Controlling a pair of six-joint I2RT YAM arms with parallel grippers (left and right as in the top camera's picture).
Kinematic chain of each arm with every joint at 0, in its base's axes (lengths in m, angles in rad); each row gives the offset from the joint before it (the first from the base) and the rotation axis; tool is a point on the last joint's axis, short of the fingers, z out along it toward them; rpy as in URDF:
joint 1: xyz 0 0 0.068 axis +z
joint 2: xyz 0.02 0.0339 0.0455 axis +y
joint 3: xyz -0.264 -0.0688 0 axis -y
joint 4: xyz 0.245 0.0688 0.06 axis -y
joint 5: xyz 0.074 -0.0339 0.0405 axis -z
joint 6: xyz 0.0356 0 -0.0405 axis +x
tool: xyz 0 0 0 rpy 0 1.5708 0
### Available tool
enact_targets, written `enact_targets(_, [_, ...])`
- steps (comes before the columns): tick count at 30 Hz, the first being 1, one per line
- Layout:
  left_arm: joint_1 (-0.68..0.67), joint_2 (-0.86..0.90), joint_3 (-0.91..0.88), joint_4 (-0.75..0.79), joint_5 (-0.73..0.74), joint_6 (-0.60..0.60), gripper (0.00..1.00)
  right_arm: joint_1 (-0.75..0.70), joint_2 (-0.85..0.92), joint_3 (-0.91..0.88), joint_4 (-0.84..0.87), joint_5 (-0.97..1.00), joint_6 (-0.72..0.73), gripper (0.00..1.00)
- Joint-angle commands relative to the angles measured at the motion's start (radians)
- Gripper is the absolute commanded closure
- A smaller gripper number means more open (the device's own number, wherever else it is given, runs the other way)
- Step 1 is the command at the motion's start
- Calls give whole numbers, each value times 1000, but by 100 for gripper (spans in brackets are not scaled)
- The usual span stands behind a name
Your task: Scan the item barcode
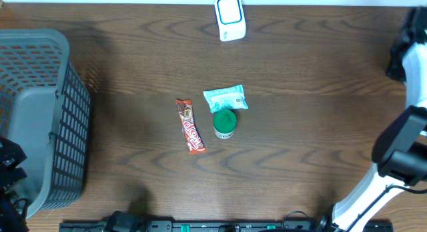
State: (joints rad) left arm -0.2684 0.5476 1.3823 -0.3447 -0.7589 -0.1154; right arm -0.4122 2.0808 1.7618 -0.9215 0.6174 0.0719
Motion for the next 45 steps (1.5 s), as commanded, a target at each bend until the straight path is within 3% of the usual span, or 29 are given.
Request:
enact_targets(1, [6, -10, 0, 2, -9, -18, 15, -92, 0, -117, 69, 17, -3, 99])
enact_targets(8, [6, -10, 0, 2, -9, -18, 15, -267, -1, -238, 161, 17, -6, 89])
enact_targets(9, [6, -10, 0, 2, -9, -18, 15, -281, -4, -234, 155, 17, -6, 78])
enact_targets(10, [6, -10, 0, 2, -9, -18, 15, -290, -7, -226, 143, 16, -6, 59])
enact_targets(12, [6, -10, 0, 2, -9, -18, 15, -295, -15, -200, 117, 17, -8, 31])
enact_targets(13, [6, -10, -2, 2, -9, -18, 15, -291, -21, -180, 100, 17, -10, 6])
enact_targets(14, [6, -10, -2, 2, -9, -18, 15, -283, -29, -158, 82, 17, -10, 1])
enact_targets(19, [6, -10, -2, 2, -9, -18, 15, -205, -104, -38, 2, -10, 0, 1])
enact_targets(22, [6, -10, -2, 2, -9, -21, 15, -124, -175, 17, -31, -126, 43, 1])
enact_targets(31, [6, -10, -2, 2, -9, -21, 15, 215, -357, 34, -110, -963, 70, 1])
enact_targets(35, [6, -10, -2, 2, -9, -21, 15, 397, -352, 25, -119, -1186, 73, 1])
enact_targets(37, [6, -10, -2, 2, -9, -21, 15, 494, -336, 23, -144, -1173, 141, 1])
enact_targets(41, [6, -16, -2, 2, -9, -21, 15, 683, -295, 23, -315, -972, 426, 1])
enact_targets(45, [6, -30, -2, 2, -9, -21, 15, 860, -252, 23, -313, -771, 391, 1])
